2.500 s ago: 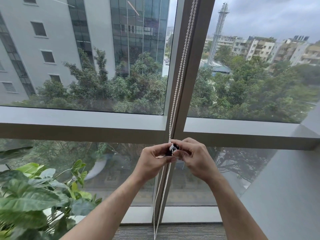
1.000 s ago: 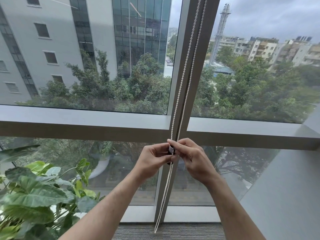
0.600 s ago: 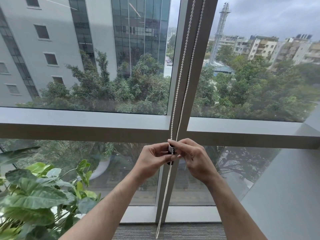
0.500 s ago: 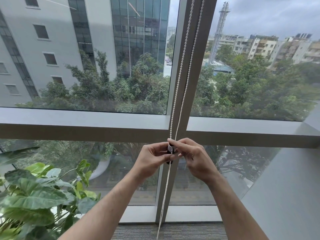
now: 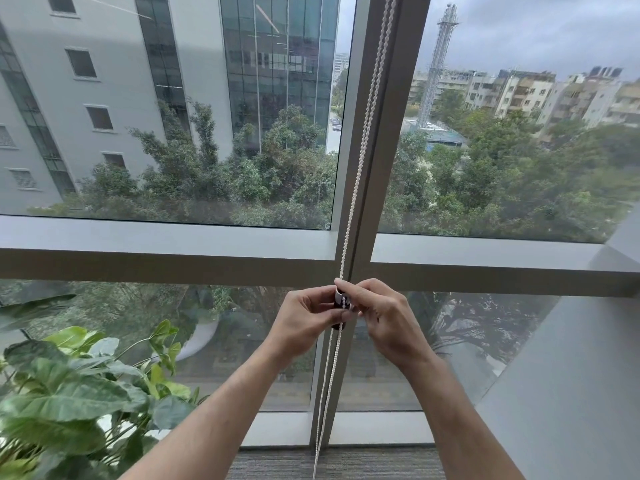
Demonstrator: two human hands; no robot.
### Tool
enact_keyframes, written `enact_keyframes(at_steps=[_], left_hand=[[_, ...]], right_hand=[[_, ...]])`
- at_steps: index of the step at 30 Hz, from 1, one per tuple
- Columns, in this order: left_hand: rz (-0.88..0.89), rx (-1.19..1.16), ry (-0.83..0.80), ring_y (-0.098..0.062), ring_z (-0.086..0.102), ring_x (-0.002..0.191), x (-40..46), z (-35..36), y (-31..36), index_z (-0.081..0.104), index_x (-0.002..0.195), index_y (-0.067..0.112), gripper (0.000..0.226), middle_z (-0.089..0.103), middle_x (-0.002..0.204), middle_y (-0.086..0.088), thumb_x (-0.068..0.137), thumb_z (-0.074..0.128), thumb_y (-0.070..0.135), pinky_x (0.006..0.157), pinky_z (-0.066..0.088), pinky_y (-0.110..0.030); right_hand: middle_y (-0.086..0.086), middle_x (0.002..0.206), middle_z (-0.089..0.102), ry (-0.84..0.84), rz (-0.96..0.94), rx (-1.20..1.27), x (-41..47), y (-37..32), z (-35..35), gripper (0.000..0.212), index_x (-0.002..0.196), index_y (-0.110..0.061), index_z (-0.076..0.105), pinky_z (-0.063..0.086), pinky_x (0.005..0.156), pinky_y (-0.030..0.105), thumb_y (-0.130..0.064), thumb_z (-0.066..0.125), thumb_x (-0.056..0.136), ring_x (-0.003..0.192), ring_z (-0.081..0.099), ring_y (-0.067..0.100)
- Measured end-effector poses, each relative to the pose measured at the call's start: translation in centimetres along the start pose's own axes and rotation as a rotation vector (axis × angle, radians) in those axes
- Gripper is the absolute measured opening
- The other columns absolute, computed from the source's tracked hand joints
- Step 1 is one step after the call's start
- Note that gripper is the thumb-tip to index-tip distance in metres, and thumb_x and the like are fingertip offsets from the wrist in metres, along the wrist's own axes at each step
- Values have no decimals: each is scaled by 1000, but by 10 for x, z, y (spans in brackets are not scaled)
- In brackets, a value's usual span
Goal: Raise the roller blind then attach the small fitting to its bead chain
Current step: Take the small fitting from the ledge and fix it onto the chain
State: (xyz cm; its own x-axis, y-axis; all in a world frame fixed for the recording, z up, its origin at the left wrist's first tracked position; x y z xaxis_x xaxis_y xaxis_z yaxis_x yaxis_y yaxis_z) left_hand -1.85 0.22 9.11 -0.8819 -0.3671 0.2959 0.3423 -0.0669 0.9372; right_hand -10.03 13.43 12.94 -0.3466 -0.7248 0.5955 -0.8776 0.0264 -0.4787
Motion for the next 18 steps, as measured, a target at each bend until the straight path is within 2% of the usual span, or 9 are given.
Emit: enact_keyframes(at_steps=[3, 7, 12, 15, 18], left_hand=[[-4, 12, 10, -14, 72, 85, 0, 0, -1, 73, 104, -2, 27, 78, 93, -9, 78, 76, -1, 75, 59, -27], [-11, 25, 15, -12, 71, 82, 0, -1, -4, 73, 105, -4, 25, 77, 92, -9, 80, 74, -8, 72, 58, -25], [-19, -5, 3, -15, 71, 86, -2, -1, -4, 71, 109, -4, 30, 77, 97, -12, 79, 75, 0, 76, 59, -29], [-26, -19, 3, -15, 71, 86, -1, -3, -5, 71, 108, -4, 31, 77, 96, -10, 78, 76, 4, 78, 59, -32], [-20, -13, 20, -14, 70, 81, 0, -5, -4, 71, 106, -5, 31, 77, 92, -7, 77, 77, 4, 75, 58, -28]], right_hand=[[5, 96, 65, 4, -12, -17, -1, -1, 1, 46, 131, -14, 66, 53, 77, 23, 4, 57, 89, 81, 60, 11], [2, 97, 63, 8, -7, -5, -2, 2, 3, 48, 131, -14, 66, 49, 79, 13, 9, 59, 89, 83, 59, 9], [6, 100, 66, 16, -18, 16, -1, 5, 3, 45, 129, -12, 67, 48, 80, 11, 5, 56, 88, 84, 61, 11], [0, 103, 64, -33, 19, 55, -2, 9, 4, 52, 134, -18, 64, 47, 83, 13, 11, 56, 91, 88, 57, -3], [-4, 105, 62, -41, 31, 112, -4, 13, 8, 54, 135, -25, 62, 49, 84, 17, 9, 56, 94, 94, 58, -1]])
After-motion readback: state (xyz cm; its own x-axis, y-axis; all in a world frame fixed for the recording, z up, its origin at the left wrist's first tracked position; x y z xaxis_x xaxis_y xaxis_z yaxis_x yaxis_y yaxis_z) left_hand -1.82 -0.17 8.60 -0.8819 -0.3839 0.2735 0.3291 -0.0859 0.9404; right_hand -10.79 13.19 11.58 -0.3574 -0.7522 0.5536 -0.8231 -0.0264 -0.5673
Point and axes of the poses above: each hand's wrist, its own x-axis towards the middle knuckle, its own z-axis out of the palm, y = z × x, the point moved 3 cm from there along x, towards the middle knuckle
